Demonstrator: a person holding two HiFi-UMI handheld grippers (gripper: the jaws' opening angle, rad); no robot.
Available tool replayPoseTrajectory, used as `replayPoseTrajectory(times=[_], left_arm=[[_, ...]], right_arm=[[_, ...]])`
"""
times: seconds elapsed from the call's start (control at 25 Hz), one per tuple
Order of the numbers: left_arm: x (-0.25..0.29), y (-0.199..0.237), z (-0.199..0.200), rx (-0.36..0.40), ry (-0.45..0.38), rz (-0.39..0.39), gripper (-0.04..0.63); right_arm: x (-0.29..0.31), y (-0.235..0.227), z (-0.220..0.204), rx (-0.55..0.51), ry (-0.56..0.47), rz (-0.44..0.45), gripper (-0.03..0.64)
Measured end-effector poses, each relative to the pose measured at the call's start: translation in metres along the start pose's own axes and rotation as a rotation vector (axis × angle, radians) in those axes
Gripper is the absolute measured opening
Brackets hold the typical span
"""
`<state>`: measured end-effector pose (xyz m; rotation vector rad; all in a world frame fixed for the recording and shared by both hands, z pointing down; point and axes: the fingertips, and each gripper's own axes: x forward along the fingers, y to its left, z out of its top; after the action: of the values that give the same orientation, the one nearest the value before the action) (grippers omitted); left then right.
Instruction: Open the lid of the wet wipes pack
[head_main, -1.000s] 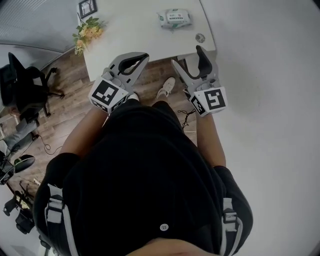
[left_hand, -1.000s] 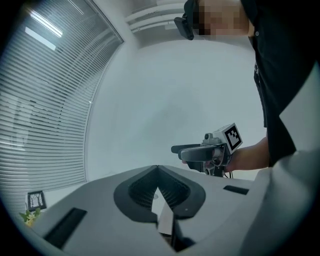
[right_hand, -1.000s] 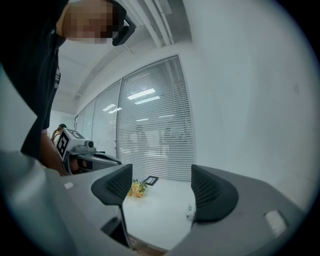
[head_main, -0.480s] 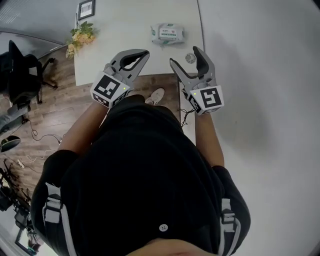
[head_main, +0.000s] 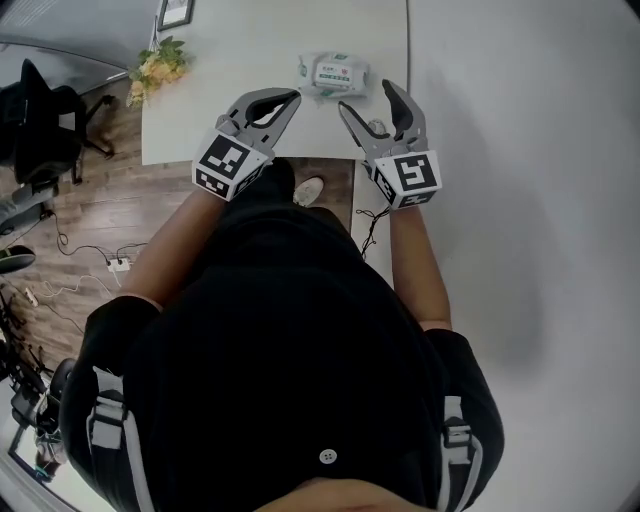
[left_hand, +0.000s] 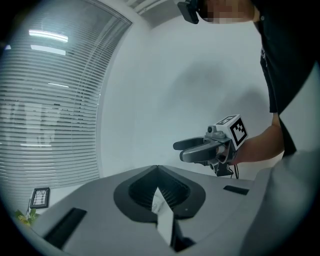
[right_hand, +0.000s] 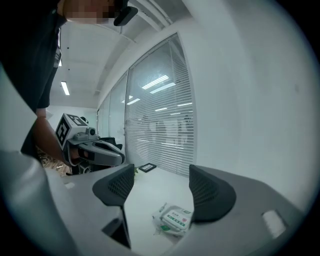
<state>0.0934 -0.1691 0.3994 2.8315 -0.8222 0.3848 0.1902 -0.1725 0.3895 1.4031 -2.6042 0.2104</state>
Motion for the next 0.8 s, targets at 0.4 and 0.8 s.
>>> replayPoseTrajectory(times=[0.4, 0.8], left_arm=[[0.061, 0.046, -0.028, -0.023, 0.075, -0.025, 0.008], [0.108, 0.077, -0.084, -0.081, 0.185, -0.030, 0.008]], right_arm=[[0.055, -0.049, -0.052, 0.029, 0.140, -0.005, 0.339], [0.100, -0.075, -0.127, 0.015, 0.311, 0.000, 0.339]])
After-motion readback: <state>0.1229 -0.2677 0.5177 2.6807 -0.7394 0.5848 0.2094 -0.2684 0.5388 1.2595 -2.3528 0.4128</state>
